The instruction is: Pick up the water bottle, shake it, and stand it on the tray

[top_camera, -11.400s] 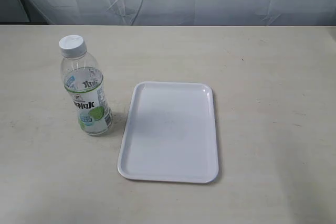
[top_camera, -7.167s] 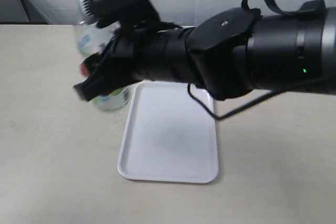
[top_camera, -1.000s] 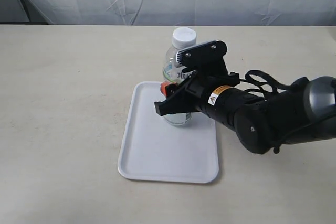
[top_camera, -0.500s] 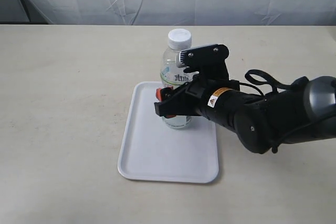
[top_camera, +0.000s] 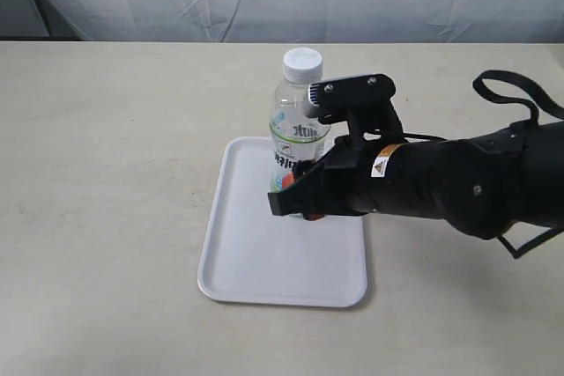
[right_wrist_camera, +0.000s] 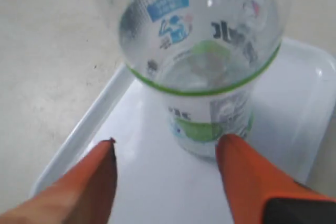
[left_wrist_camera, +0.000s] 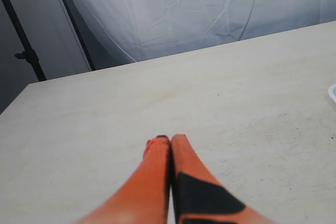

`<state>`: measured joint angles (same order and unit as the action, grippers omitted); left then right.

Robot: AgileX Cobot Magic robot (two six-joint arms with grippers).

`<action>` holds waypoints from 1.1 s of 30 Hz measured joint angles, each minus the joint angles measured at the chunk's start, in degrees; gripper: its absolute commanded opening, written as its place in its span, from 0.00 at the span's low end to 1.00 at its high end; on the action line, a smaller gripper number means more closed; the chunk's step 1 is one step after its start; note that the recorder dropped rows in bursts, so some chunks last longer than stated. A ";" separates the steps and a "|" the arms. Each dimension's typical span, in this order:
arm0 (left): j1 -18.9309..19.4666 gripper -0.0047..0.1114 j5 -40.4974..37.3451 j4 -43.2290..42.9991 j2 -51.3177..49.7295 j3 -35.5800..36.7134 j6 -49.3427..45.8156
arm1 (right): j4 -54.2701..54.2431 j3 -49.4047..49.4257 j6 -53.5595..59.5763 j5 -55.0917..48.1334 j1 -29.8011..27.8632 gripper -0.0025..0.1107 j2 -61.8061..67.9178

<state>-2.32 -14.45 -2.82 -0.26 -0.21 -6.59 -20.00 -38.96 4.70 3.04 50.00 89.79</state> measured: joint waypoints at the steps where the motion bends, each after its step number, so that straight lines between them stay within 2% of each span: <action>1: 0.00 0.04 0.00 0.00 0.00 0.00 0.00 | 0.00 0.00 0.29 -1.42 0.00 0.26 -0.31; 4: 0.00 0.04 0.00 0.00 0.00 0.00 0.00 | 0.22 0.00 1.11 -6.97 0.00 0.02 -1.20; 12: 0.00 0.04 0.00 0.00 0.00 0.00 0.00 | 1.49 0.00 0.71 -20.26 0.00 0.02 -4.85; 17: 0.00 0.04 0.00 0.00 0.00 0.00 0.00 | 4.21 1.67 -5.26 -22.39 0.00 0.02 -12.33; 22: 0.00 0.04 0.00 0.00 0.00 0.00 0.00 | 17.07 5.82 -20.60 -26.20 0.00 0.02 -27.19; 27: 0.00 0.04 0.00 0.00 0.00 0.00 0.00 | 27.99 8.15 -32.30 -38.71 0.00 0.02 -44.13; 30: 0.00 0.04 0.00 0.00 0.00 0.00 0.00 | 27.68 8.24 -35.10 -44.61 -0.03 0.02 -54.35; 33: 0.00 0.04 0.00 0.00 0.00 0.00 0.00 | 22.69 8.24 -35.93 -48.36 -0.03 0.02 -63.22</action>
<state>-2.32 -14.45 -2.82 -0.26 -0.21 -6.59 2.69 -30.72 -31.23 -45.31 49.96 26.58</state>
